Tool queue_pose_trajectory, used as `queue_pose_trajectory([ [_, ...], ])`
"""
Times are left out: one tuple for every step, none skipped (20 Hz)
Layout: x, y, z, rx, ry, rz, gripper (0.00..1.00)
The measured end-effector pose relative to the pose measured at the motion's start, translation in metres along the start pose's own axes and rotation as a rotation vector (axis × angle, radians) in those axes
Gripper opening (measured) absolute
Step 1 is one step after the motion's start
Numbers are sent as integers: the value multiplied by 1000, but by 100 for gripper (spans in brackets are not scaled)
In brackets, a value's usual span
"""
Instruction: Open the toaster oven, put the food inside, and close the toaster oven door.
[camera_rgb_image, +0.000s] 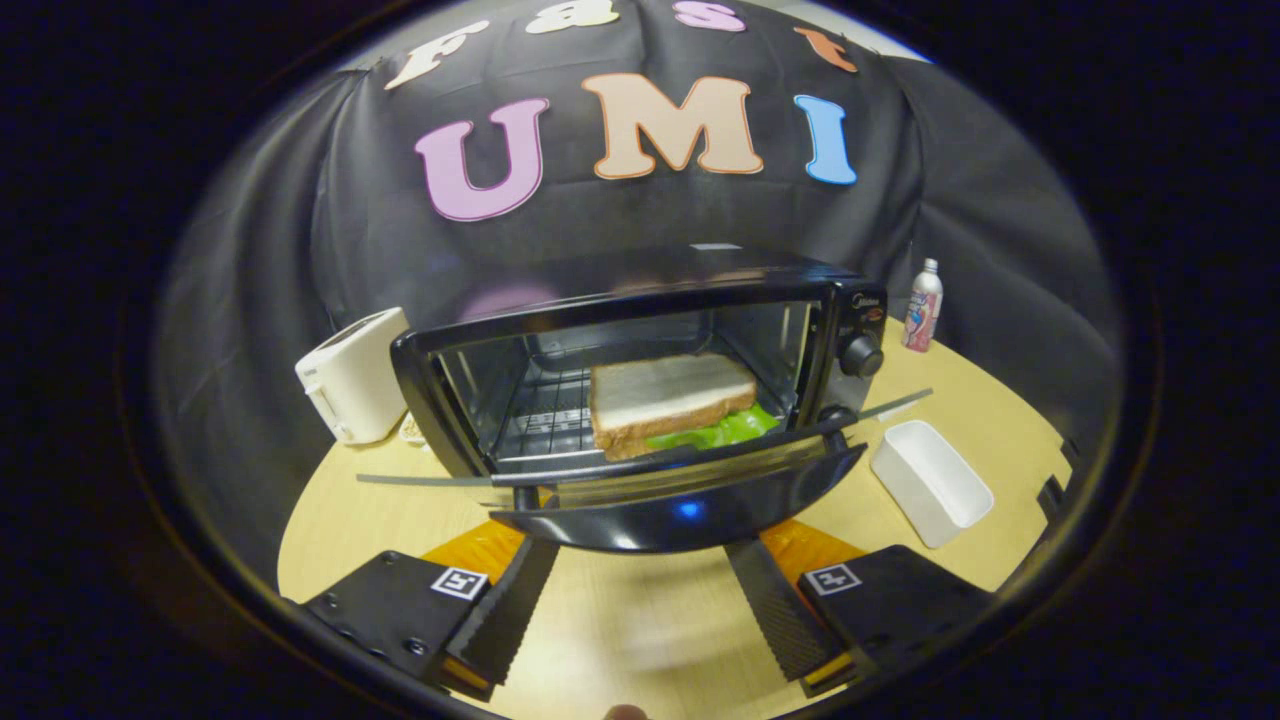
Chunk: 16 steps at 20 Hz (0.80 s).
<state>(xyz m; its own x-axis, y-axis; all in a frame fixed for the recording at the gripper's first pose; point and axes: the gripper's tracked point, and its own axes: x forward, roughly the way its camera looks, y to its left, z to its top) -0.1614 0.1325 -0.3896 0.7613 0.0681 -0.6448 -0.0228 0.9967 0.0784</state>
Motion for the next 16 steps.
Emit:
queue_pose_trajectory([
  [3, 2, 5, 3, -7, 4, 99],
  [5, 3, 9, 7, -12, 6, 99],
  [8, 5, 13, 13, -22, 10, 99],
  [11, 8, 18, 15, -29, 15, 99],
  [13, 10, 21, 17, -36, 17, 99],
  [15, 13, 27, 23, -44, 21, 99],
  [19, 15, 32, 28, -52, 25, 99],
  [21, 17, 37, 33, -59, 27, 99],
  [23, 18, 40, 37, -63, 29, 98],
  [26, 19, 44, 41, -68, 32, 98],
  [27, 21, 47, 45, -73, 37, 98],
  [27, 22, 50, 46, -80, 38, 98],
  [27, 21, 54, 44, -88, 36, 98],
  [26, 19, 57, 39, -98, 32, 99],
  [24, 18, 59, 33, -101, 34, 98],
  [21, 17, 62, 24, -107, 33, 98],
])
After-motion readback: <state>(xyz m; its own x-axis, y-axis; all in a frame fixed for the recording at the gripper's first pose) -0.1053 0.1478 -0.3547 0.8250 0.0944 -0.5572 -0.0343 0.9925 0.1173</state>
